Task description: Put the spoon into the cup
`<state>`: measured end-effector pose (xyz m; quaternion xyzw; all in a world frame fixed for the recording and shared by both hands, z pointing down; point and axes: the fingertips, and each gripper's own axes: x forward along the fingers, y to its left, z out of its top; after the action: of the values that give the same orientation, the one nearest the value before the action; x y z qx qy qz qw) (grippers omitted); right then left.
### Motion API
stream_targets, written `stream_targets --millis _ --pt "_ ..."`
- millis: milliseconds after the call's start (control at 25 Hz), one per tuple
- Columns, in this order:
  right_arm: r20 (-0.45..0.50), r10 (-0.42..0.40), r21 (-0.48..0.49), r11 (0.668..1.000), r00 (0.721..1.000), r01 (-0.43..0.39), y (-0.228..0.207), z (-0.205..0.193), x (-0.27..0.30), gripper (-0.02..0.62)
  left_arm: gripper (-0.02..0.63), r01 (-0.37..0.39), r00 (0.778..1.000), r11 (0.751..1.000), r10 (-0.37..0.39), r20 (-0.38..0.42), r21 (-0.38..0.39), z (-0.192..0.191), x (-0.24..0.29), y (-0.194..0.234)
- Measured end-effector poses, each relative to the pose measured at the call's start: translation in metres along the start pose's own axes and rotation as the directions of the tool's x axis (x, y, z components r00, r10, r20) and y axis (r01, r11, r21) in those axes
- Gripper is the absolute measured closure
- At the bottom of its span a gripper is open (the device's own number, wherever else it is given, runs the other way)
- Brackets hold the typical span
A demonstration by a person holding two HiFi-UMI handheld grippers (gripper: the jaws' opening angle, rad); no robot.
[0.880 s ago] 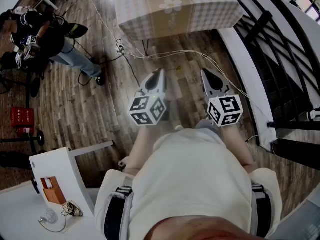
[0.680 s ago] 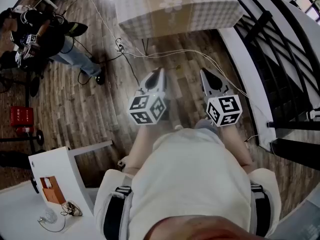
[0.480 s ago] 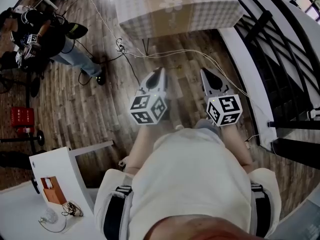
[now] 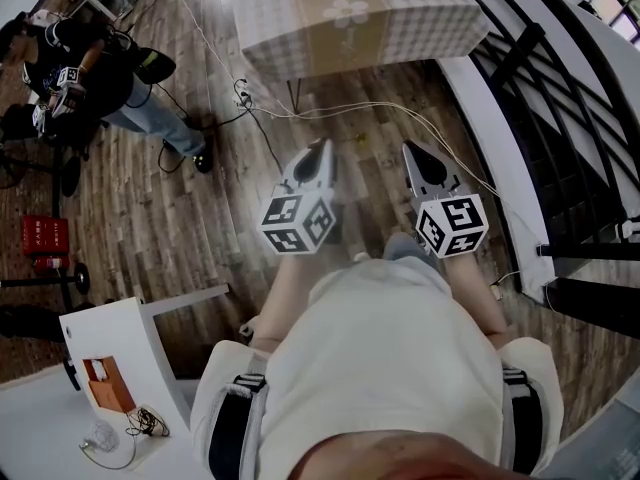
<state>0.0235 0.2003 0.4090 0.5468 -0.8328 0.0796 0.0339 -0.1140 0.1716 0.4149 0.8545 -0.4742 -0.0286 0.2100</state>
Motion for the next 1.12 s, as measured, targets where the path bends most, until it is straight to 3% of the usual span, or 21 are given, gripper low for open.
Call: stream_targets --millis 680,1120 --pt "-0.03 0.072 0.0 0.997 0.997 -0.072 -0.007 0.001 0.042 0.594 0.601 -0.033 0.999 0.998 0.033 -0.002 -0.047 0.005 0.029 0.028" --pt "-0.029 0.085 0.009 0.996 0.996 -0.085 -0.061 0.019 0.104 0.594 0.601 -0.055 0.998 0.997 0.055 -0.001 -0.057 0.026 0.104 0.041"
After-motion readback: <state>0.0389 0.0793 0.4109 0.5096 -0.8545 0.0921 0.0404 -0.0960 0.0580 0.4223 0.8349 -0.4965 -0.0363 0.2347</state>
